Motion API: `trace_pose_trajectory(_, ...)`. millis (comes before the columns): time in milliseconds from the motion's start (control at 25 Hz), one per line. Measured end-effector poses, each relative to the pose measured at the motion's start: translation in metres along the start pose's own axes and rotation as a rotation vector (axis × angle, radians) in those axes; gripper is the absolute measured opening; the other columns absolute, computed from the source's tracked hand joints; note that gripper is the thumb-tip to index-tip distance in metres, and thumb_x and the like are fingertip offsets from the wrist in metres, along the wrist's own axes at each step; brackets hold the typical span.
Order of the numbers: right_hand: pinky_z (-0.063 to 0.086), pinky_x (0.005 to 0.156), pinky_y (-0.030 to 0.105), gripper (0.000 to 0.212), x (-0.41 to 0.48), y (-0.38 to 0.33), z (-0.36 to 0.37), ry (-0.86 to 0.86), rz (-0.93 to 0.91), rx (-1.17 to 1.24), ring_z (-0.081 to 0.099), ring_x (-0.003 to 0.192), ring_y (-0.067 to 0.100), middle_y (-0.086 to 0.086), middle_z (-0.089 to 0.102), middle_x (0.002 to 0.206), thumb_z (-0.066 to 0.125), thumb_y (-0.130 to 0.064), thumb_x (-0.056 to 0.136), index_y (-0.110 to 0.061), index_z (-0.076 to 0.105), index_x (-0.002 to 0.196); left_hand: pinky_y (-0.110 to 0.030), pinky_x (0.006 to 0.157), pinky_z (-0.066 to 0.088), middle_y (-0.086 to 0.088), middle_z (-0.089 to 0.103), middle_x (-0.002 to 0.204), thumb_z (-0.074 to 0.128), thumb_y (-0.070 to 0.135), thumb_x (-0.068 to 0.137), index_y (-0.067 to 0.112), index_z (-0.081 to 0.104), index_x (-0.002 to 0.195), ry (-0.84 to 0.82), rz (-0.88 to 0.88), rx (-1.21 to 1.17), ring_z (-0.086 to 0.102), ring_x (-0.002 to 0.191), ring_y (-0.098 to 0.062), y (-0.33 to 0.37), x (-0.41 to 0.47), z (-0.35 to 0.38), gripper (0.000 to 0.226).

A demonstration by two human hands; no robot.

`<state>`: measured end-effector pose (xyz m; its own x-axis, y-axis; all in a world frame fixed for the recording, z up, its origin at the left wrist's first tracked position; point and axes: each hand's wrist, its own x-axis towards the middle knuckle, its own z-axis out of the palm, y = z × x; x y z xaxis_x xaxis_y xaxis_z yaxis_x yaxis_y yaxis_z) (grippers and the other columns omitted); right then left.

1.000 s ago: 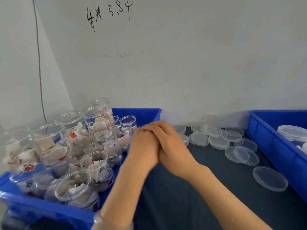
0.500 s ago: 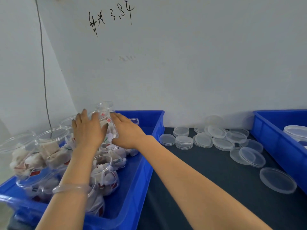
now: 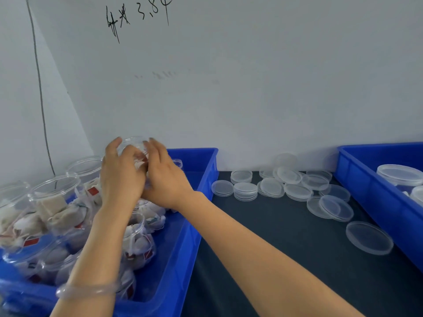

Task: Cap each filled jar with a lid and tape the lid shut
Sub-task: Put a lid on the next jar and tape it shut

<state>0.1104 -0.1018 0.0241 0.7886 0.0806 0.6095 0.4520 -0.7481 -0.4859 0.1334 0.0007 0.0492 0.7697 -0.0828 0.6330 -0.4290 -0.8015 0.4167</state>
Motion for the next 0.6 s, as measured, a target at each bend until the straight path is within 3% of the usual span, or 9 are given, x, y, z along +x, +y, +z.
trace_pose_trajectory(80,0.048,0.088,0.037,0.081,-0.009,0.002,-0.016,0.243,0.007,0.042,0.026,0.147,0.029,0.015,0.020,0.160,0.072,-0.017,0.084,-0.002,0.028,0.150,-0.039,0.093,0.043,-0.008,0.039,0.153,0.067,0.008,0.084,0.017,0.066,0.096,0.014,0.099,-0.099,0.051,0.125,-0.025,0.029,-0.007,-0.007,0.015)
trace_pose_trajectory(160,0.044,0.084,0.028,0.077,-0.024,0.014,-0.040,0.405,0.067,0.115,0.037,0.140,0.021,0.007,0.031,0.156,0.070,-0.023,0.083,-0.012,0.032,0.148,-0.028,0.089,0.040,-0.002,0.042,0.150,0.070,0.010,0.082,0.025,0.063,0.090,-0.038,0.203,-0.194,0.050,0.113,-0.008,0.061,-0.018,-0.006,0.018)
trace_pose_trajectory(240,0.041,0.089,0.020,0.080,-0.048,0.036,-0.065,0.432,0.157,0.182,0.045,0.132,0.014,0.001,0.039,0.150,0.067,-0.033,0.079,-0.019,0.031,0.148,-0.029,0.092,0.046,0.003,0.041,0.149,0.070,0.011,0.084,0.025,0.066,0.092,-0.113,0.263,-0.269,0.052,0.113,-0.007,0.087,-0.036,0.009,0.016)
trace_pose_trajectory(360,0.037,0.091,0.007,0.091,-0.100,0.074,-0.086,0.367,0.314,0.203,0.048,0.128,0.006,-0.007,0.040,0.146,0.066,-0.044,0.074,-0.022,0.024,0.151,-0.035,0.102,0.046,0.004,0.040,0.150,0.067,0.009,0.088,0.020,0.070,0.100,-0.256,0.310,-0.375,0.047,0.129,-0.012,0.113,-0.073,0.049,0.017)
trace_pose_trajectory(480,0.046,0.099,0.020,0.094,-0.156,0.106,-0.092,0.396,0.451,0.233,0.050,0.125,0.001,-0.012,0.048,0.136,0.063,-0.053,0.063,-0.022,0.029,0.146,-0.021,0.101,0.041,0.013,0.040,0.148,0.063,0.012,0.092,0.023,0.071,0.104,-0.353,0.378,-0.458,0.041,0.125,0.004,0.122,-0.115,0.089,0.018)
trace_pose_trajectory(600,0.045,0.107,0.034,0.087,-0.203,0.129,-0.092,0.447,0.489,0.286,0.050,0.129,0.004,-0.009,0.051,0.137,0.082,-0.037,0.066,-0.024,0.037,0.139,0.000,0.089,0.033,0.020,0.035,0.149,0.069,0.019,0.090,0.030,0.065,0.109,-0.444,0.455,-0.480,0.037,0.121,0.015,0.119,-0.144,0.122,0.023)
